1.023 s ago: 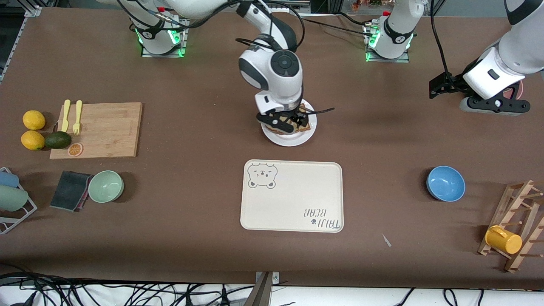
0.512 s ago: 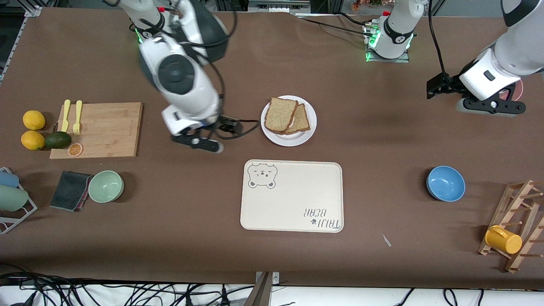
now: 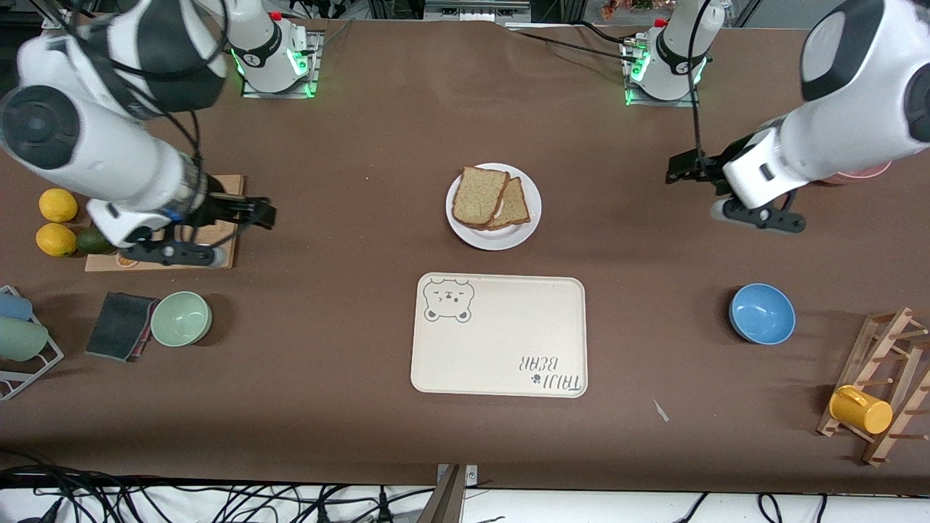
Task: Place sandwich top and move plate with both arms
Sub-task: 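Withdraw the right gripper while the left gripper reaches toward the plate, then lower the left gripper and grip the white plate's rim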
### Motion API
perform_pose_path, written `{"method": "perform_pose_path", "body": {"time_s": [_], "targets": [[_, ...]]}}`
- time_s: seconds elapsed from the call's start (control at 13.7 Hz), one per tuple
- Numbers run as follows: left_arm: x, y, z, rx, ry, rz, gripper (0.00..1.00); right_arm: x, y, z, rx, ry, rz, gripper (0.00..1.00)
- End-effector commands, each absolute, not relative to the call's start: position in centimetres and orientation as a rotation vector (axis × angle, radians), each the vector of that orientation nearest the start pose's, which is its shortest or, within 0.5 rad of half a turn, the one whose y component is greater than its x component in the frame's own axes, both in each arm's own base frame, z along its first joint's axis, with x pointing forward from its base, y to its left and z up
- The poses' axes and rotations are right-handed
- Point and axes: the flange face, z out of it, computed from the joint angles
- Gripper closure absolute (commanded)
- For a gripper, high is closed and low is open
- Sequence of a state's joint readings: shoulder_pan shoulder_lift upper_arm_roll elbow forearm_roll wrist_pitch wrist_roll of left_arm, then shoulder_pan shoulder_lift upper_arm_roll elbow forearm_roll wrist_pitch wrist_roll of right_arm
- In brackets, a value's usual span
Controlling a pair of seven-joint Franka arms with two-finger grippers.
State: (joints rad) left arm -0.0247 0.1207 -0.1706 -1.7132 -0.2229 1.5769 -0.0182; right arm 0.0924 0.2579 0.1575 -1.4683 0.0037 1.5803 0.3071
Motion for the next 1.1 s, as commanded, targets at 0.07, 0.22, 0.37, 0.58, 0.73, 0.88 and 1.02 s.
{"method": "perform_pose_path", "body": {"time_s": [0.07, 0.22, 0.37, 0.58, 0.73, 0.88, 1.02], "targets": [[58.0, -18.3, 45.5, -3.350, 0.369, 0.586, 0.00, 59.3, 7.2, 55.2, -3.137, 0.017, 0.212, 0.00], [59.2, -20.5, 42.1, -3.362, 0.413, 0.681, 0.00, 59.4, 4.5, 55.5, -3.160, -0.006, 0.213, 0.00], [60.4, -22.6, 38.0, -3.384, 0.431, 0.796, 0.00, 59.2, 3.3, 55.5, -3.158, 0.014, 0.250, 0.00], [61.5, -25.2, 33.2, -3.519, 0.371, 0.895, 0.00, 59.2, 3.8, 56.4, -3.159, 0.017, 0.235, 0.00], [61.3, -26.1, 29.3, -3.599, 0.553, 0.987, 0.00, 59.1, 3.7, 56.5, -3.153, 0.022, 0.231, 0.00], [61.7, -26.2, 26.7, -3.664, 0.606, 0.923, 0.00, 59.3, 3.9, 56.3, -3.146, 0.029, 0.224, 0.00], [61.7, -26.8, 25.2, -3.681, 0.653, 0.879, 0.05, 59.6, 4.3, 56.4, -3.141, 0.034, 0.193, 0.00]]}}
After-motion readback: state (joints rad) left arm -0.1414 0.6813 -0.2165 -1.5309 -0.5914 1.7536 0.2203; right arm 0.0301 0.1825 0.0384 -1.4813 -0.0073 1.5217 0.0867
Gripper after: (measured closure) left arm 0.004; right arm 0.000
